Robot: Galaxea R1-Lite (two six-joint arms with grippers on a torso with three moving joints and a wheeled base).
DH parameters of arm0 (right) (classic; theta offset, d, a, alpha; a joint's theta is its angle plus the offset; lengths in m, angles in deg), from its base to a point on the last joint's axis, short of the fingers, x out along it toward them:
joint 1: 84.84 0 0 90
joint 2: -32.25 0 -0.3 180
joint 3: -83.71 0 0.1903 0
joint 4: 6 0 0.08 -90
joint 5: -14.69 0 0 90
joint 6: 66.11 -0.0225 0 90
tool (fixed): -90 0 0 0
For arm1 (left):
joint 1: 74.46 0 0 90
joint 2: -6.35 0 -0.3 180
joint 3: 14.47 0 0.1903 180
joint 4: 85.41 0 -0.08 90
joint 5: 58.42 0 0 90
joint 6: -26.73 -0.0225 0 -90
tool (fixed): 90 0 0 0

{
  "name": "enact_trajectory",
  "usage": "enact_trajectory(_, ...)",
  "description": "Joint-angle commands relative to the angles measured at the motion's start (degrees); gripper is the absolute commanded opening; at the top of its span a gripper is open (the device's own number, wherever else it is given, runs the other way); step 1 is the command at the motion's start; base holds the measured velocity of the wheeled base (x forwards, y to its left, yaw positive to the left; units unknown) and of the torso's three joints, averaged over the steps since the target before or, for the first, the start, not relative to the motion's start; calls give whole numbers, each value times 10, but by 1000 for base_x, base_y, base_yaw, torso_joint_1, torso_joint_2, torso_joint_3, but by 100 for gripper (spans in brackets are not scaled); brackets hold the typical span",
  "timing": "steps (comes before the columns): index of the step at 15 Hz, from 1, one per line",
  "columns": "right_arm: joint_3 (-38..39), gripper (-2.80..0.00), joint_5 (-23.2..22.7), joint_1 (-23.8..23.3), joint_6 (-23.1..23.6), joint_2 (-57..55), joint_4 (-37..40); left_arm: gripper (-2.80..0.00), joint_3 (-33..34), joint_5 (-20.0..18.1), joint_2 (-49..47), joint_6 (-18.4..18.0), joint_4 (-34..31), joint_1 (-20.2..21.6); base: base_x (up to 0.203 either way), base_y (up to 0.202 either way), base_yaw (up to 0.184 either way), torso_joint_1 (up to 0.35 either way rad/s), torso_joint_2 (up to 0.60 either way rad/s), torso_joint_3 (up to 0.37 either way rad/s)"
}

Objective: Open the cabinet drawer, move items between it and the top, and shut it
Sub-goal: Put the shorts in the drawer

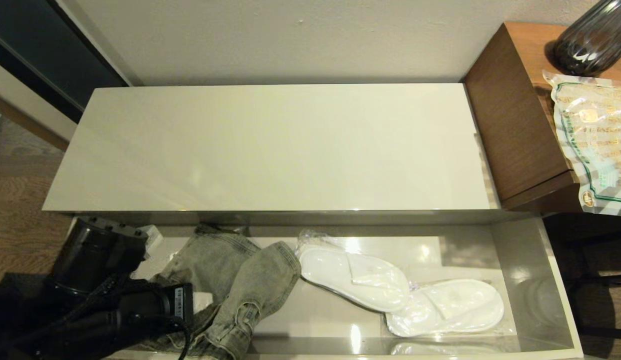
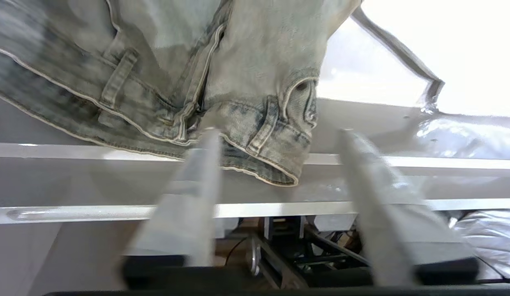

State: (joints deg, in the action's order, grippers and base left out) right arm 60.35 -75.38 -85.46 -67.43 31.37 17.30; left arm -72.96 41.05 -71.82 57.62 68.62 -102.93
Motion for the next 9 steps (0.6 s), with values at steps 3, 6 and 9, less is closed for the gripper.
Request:
enact_trajectory(3,1,-280,0,0,0,-1,0,-280,-110,23,181,-30,-237,46,0,0,0,0,0,0)
enact_trajectory(6,1,-280,0,0,0,-1,0,-280,-199,32,267,-68,-417,97,0,0,0,0,0,0)
enact_trajectory(9,1,-280,0,0,0,-1,0,-280,-222,14,314,-102,-469,121,0,0,0,0,0,0)
